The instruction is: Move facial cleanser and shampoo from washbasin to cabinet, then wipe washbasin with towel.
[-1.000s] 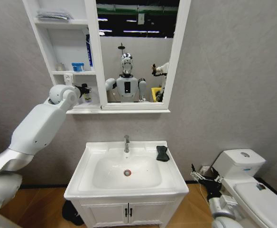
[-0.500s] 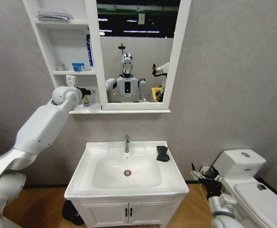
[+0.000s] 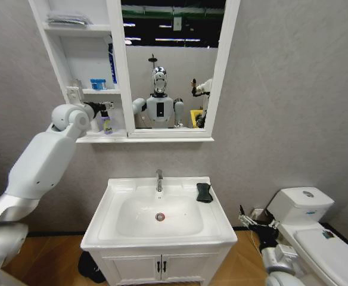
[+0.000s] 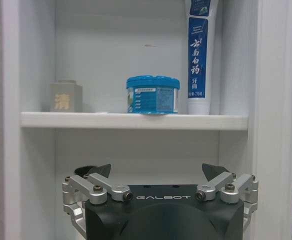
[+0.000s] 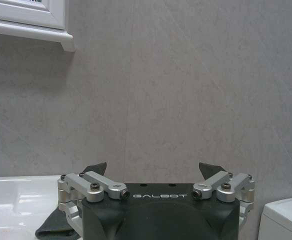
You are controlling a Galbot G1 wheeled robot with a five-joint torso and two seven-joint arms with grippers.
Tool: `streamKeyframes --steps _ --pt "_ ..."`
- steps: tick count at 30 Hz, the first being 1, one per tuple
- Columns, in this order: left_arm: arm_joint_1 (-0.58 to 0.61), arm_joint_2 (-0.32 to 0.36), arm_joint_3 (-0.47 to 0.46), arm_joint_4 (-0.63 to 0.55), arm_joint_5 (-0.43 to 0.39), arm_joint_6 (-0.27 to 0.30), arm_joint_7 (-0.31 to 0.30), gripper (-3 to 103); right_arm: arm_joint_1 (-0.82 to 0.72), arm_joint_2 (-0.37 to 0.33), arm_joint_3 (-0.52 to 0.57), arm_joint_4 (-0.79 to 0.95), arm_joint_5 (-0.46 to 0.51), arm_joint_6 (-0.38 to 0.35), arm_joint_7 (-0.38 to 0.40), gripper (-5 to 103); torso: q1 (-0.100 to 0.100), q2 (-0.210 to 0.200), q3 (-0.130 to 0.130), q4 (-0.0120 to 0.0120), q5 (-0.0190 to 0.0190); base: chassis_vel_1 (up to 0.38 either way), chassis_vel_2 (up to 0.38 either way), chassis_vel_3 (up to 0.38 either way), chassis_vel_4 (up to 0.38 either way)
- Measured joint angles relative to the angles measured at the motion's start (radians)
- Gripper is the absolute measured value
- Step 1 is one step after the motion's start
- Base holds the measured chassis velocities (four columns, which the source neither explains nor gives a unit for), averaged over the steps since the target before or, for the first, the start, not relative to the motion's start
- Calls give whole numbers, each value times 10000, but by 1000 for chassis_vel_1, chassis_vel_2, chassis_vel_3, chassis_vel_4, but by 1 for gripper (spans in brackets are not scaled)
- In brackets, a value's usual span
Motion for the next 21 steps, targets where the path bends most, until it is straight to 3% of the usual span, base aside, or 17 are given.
streamKeyframes --steps 1,5,6,7,9,10,11,12,13,14,15,16,17,18,20,21 --pt "0 0 0 0 0 0 0 100 0 0 0 0 0 0 0 100 0 0 0 0 0 0 0 0 0" --pt "2738 1293 -1498 -2934 -281 291 -714 100 29 21 -51 26 -26 -55 -5 100 0 -1 0 3 -2 0 0 0 0" --pt "2738 1293 -1498 -2934 -281 291 -714 100 29 21 -51 26 -26 -55 -5 100 0 -1 0 3 -2 0 0 0 0" --pt "3477 1421 -1994 -3474 -123 267 -755 100 42 12 -56 53 -27 -102 2 100 0 -1 0 5 -2 0 0 0 0" --pt "6091 1354 -3687 -4667 600 -145 -336 100 41 -44 -80 167 -23 -224 19 100 -2 1 -2 4 3 0 0 0 0" --pt "6091 1354 -3687 -4667 600 -145 -336 100 41 -44 -80 167 -23 -224 19 100 -2 1 -2 4 3 0 0 0 0" --pt "7286 1110 -4403 -5012 1062 -449 -37 100 2 -75 -89 229 -23 -251 18 100 -2 1 -2 4 -6 0 0 0 0" --pt "9085 517 -5468 -5437 1996 -1112 485 100 -93 -131 -112 349 -23 -281 7 100 -1 0 -1 0 -5 0 0 0 0" --pt "9085 517 -5468 -5437 1996 -1112 485 100 -93 -131 -112 349 -23 -281 7 100 -1 0 -1 0 -5 0 0 0 0" --pt "10277 -49 -6226 -5687 2762 -1617 934 100 -167 -174 -114 435 -21 -303 6 100 0 0 0 -1 0 0 0 0 0" --pt "12162 -1201 -7411 -6098 4086 -2274 1968 100 -317 -292 -118 605 2 -356 -4 100 -1 0 -1 0 -3 0 0 0 0" --pt "12162 -1201 -7411 -6098 4086 -2274 1968 100 -317 -292 -118 605 2 -356 -4 100 -1 0 -1 0 -3 0 0 0 0" --pt "13527 -2084 -8091 -6393 4925 -2642 2803 100 -385 -370 -120 683 17 -386 -12 100 -1 1 -1 1 -8 0 0 0 0" --pt "13527 -2084 -8091 -6393 4925 -2642 2803 100 -385 -370 -120 683 17 -386 -12 100 -1 1 -1 1 -8 0 0 0 0" --pt "15972 -3981 -9131 -6969 6030 -3473 3992 100 -461 -526 -141 788 13 -397 -189 100 -4 2 -2 7 5 0 0 0 0" --pt "15972 -3981 -9131 -6969 6030 -3473 3992 100 -461 -526 -141 788 13 -397 -189 100 -4 2 -2 7 5 0 0 0 0"
